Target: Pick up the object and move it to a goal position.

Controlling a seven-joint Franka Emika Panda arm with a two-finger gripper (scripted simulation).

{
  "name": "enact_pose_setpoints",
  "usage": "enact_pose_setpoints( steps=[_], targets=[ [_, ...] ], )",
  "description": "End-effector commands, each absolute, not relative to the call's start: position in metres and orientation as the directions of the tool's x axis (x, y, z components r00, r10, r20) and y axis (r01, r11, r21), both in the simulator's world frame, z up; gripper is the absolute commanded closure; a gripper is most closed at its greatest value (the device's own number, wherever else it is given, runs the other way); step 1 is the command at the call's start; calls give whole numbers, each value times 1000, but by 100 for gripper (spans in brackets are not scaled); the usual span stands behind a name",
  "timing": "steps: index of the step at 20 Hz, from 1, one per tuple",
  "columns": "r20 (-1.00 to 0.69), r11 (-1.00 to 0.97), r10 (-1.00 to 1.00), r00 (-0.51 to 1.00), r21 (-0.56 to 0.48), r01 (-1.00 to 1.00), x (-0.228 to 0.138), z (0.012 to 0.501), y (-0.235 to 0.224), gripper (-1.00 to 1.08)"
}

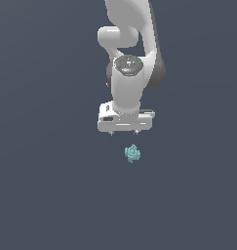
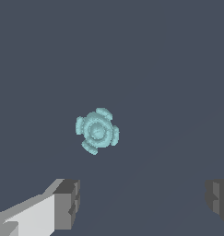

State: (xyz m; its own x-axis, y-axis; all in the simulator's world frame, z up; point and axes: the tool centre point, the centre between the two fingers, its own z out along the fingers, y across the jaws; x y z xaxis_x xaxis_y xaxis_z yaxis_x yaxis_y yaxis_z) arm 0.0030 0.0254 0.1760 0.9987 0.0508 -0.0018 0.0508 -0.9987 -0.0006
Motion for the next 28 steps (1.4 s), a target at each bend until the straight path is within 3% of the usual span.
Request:
enact_pose_setpoints(
  steps=[1,17,28],
  targets=[
    [-2,-999,51,999,-1,51,3,176,25,-92],
    [-27,-1000,-8,1000,3,-8,-3,161,14,-92],
    [-20,-990,140,990,5,140,7,140,30,-92]
  ],
)
